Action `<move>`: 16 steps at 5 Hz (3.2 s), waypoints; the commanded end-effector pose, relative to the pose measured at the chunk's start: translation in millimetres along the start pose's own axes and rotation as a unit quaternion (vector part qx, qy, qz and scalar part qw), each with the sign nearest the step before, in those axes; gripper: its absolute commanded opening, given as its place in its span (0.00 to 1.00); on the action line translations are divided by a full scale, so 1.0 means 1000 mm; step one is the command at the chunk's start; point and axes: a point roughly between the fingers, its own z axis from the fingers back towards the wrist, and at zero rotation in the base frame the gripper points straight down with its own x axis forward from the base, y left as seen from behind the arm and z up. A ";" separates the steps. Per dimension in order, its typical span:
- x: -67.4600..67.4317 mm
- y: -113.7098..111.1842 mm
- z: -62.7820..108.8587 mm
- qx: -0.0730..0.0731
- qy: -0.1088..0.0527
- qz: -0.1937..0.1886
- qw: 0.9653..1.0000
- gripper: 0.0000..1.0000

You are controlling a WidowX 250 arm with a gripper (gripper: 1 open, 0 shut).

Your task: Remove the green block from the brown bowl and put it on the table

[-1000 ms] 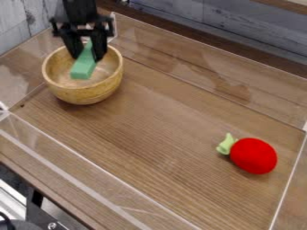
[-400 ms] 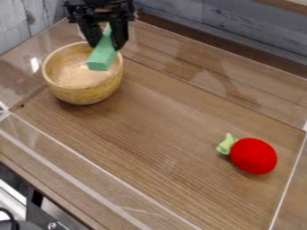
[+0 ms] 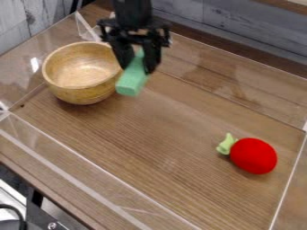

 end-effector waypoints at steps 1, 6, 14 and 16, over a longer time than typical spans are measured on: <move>-0.002 -0.014 0.003 0.010 -0.031 -0.024 0.999 0.00; -0.007 -0.008 -0.047 0.034 -0.018 -0.041 0.998 0.00; 0.016 0.009 0.006 0.009 -0.073 -0.016 0.997 1.00; 0.034 0.033 0.049 0.005 -0.114 0.001 0.993 1.00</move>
